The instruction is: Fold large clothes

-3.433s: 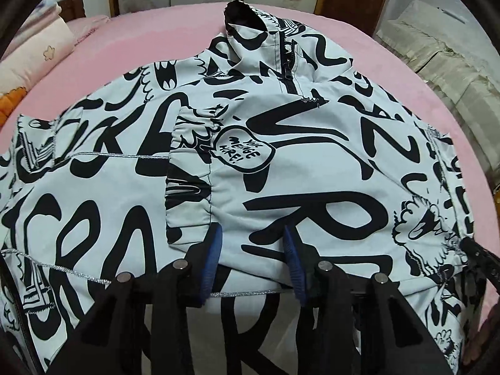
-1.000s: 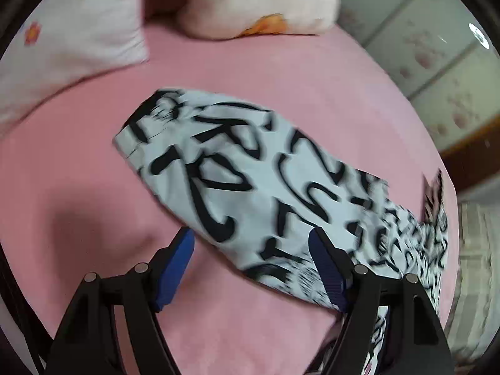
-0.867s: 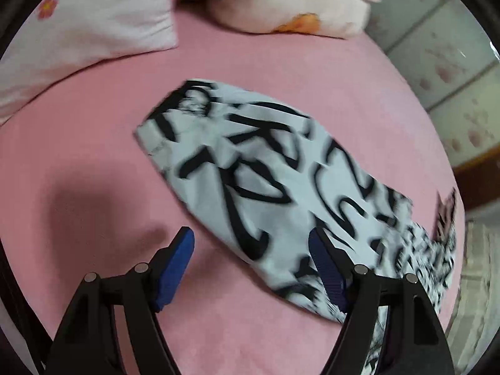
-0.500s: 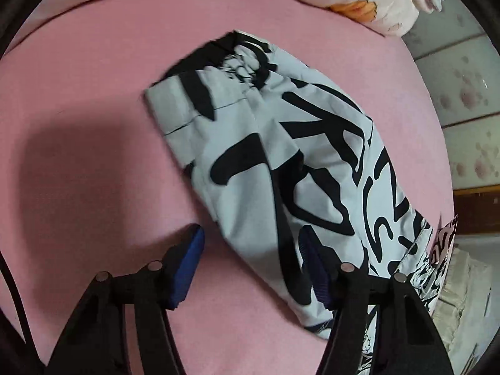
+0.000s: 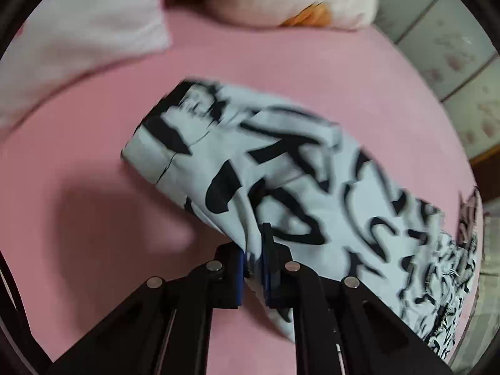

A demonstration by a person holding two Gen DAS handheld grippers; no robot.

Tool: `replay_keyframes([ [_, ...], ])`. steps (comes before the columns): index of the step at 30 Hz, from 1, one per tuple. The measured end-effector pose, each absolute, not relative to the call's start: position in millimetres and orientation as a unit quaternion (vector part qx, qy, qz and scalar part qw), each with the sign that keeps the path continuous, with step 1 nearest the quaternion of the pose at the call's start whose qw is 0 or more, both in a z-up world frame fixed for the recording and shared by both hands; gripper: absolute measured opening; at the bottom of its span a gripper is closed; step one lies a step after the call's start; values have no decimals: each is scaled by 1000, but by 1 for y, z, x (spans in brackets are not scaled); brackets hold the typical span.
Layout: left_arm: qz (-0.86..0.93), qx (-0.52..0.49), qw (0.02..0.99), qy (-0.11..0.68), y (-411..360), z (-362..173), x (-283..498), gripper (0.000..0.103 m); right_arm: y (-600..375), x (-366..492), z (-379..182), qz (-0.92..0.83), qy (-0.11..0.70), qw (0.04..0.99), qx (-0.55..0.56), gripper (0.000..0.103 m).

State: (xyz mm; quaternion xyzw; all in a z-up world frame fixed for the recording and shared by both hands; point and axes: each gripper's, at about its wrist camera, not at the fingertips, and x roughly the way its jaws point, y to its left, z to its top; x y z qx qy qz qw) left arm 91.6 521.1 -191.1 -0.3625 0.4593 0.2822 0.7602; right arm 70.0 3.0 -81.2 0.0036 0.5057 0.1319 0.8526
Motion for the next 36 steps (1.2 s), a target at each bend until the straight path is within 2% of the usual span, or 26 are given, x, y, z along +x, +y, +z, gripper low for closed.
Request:
replay_keyframes([
  [7, 259, -307, 823, 403, 495, -143, 91, 6, -6, 68, -89, 123, 509, 852, 11, 31],
  [22, 229, -138, 900, 344, 420, -95, 84, 6, -76, 65, -86, 106, 506, 852, 79, 31],
  [28, 184, -69, 915, 353, 340, -69, 97, 6, -124, 60, -63, 85, 473, 871, 100, 31],
  [36, 54, -21, 942, 331, 187, -8, 122, 6, -183, 52, -53, 65, 450, 879, 140, 31],
])
